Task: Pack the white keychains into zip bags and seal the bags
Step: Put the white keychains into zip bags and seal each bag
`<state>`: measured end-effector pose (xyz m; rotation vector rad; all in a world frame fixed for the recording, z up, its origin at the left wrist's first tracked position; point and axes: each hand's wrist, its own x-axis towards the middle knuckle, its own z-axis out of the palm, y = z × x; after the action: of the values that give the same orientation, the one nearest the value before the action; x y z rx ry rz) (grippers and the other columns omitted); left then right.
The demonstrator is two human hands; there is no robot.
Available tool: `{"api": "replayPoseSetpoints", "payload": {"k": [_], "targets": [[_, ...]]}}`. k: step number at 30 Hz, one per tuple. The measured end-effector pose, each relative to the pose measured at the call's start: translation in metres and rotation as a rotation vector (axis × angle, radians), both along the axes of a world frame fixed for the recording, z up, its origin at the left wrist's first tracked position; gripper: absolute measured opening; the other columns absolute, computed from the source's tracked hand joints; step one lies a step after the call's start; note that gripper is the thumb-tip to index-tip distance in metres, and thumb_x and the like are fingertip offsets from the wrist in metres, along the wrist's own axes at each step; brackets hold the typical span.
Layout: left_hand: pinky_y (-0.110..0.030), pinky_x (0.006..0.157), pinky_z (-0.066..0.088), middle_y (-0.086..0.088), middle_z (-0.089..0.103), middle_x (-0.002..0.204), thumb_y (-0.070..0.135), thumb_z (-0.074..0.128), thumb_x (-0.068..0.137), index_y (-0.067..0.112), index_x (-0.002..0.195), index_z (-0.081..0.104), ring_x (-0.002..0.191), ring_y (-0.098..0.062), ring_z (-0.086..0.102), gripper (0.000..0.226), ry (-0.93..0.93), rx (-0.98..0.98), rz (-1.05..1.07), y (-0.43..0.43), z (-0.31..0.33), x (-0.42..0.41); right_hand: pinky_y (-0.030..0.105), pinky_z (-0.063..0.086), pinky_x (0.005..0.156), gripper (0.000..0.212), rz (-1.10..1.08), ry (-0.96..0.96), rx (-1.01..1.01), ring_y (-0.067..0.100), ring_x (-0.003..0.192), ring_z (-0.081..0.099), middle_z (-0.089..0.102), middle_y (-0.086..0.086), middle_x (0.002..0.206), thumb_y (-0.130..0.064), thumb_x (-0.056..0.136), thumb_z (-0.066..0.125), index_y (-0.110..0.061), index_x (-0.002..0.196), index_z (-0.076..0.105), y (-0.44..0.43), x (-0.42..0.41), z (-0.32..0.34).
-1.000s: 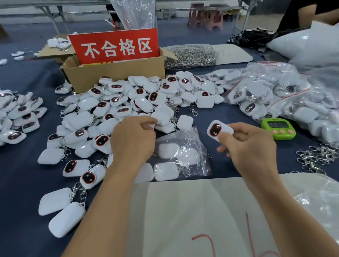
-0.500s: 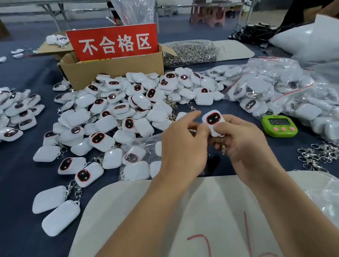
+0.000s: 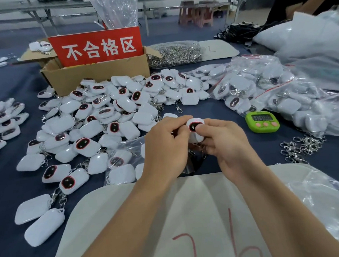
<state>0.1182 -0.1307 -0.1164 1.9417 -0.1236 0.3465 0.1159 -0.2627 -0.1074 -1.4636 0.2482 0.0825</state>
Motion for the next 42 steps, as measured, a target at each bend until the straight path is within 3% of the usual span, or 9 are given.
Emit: {"api": "replayPoseSetpoints", "payload": {"k": [4,7,11,16,25,29,33,37,42], "targets": [[-0.026,0.079,0.052,0.014,0.072,0.091,0.024,0.062,0.089,0.053,0.096,0.074,0.088,-0.008,0.066,0.032,-0.009,0.009,-0.051,0.002,0.003,-0.001,0.047,0.057,0.081,0.022,-0.016,-0.029,-0.055,0.03,0.08,0.069,0.076,0.027,0.096,-0.005,0.092,0.066,-0.014,0.085,0.084,0.0,0.0,-0.002],[-0.022,0.078,0.054,0.022,0.072,0.09,0.033,0.062,0.083,0.066,0.084,0.069,0.087,-0.003,0.067,0.034,-0.022,-0.006,-0.027,0.0,0.007,-0.004,0.058,0.056,0.096,0.021,0.019,-0.043,-0.04,0.029,0.083,0.07,0.074,0.029,0.098,-0.002,0.092,0.06,-0.006,0.091,0.081,0.0,0.001,-0.001],[-0.025,0.078,0.056,0.022,0.075,0.085,0.033,0.065,0.082,0.062,0.079,0.071,0.083,-0.001,0.07,0.03,-0.018,-0.04,-0.005,0.0,0.007,-0.003,0.059,0.055,0.095,0.02,0.037,-0.066,-0.021,0.03,0.082,0.07,0.072,0.032,0.099,0.0,0.089,0.058,0.0,0.091,0.078,0.001,0.001,-0.001],[-0.009,0.069,0.048,0.034,0.07,0.082,0.03,0.067,0.081,0.077,0.069,0.059,0.078,0.003,0.067,0.049,-0.058,0.017,0.072,0.001,0.009,-0.002,0.05,0.058,0.097,0.027,0.069,-0.08,-0.036,0.026,0.084,0.074,0.078,0.021,0.091,0.006,0.084,0.058,-0.008,0.089,0.081,0.005,-0.001,-0.002],[-0.01,0.071,0.047,0.034,0.068,0.084,0.034,0.067,0.08,0.07,0.072,0.063,0.08,0.004,0.065,0.038,-0.082,-0.013,0.071,-0.003,0.009,-0.004,0.061,0.054,0.095,0.04,0.067,-0.117,-0.046,0.039,0.093,0.075,0.078,0.022,0.097,0.017,0.082,0.053,-0.006,0.102,0.078,0.005,-0.001,0.0],[-0.008,0.07,0.047,0.03,0.071,0.081,0.025,0.074,0.083,0.064,0.067,0.065,0.078,0.003,0.067,0.043,-0.081,-0.027,0.079,-0.001,0.005,0.0,0.054,0.059,0.095,0.04,0.066,-0.148,-0.034,0.043,0.101,0.073,0.079,0.02,0.095,0.018,0.085,0.054,-0.007,0.103,0.079,0.007,-0.001,0.0],[-0.011,0.071,0.048,0.029,0.071,0.084,0.03,0.071,0.083,0.056,0.085,0.07,0.08,0.003,0.066,0.026,-0.098,-0.026,0.082,-0.002,0.005,-0.001,0.049,0.06,0.089,0.036,0.056,-0.158,-0.003,0.044,0.095,0.073,0.078,0.02,0.095,0.016,0.084,0.057,-0.006,0.103,0.077,0.005,0.0,-0.001],[-0.009,0.067,0.045,0.027,0.07,0.081,0.026,0.074,0.085,0.053,0.078,0.069,0.076,0.0,0.065,0.029,-0.134,-0.069,0.15,-0.002,0.003,-0.001,0.033,0.047,0.069,0.027,-0.029,-0.129,0.19,0.021,0.063,0.055,0.07,0.016,0.079,0.013,0.08,0.067,-0.004,0.1,0.073,0.001,0.002,-0.001],[-0.013,0.068,0.041,0.018,0.067,0.079,0.024,0.079,0.084,0.045,0.088,0.073,0.079,-0.004,0.058,0.022,-0.149,0.1,0.231,-0.003,-0.001,-0.002,0.021,0.048,0.069,0.033,-0.117,-0.245,0.111,0.011,0.065,0.06,0.073,0.006,0.075,0.015,0.084,0.067,-0.015,0.084,0.079,-0.007,0.005,-0.001]]}}
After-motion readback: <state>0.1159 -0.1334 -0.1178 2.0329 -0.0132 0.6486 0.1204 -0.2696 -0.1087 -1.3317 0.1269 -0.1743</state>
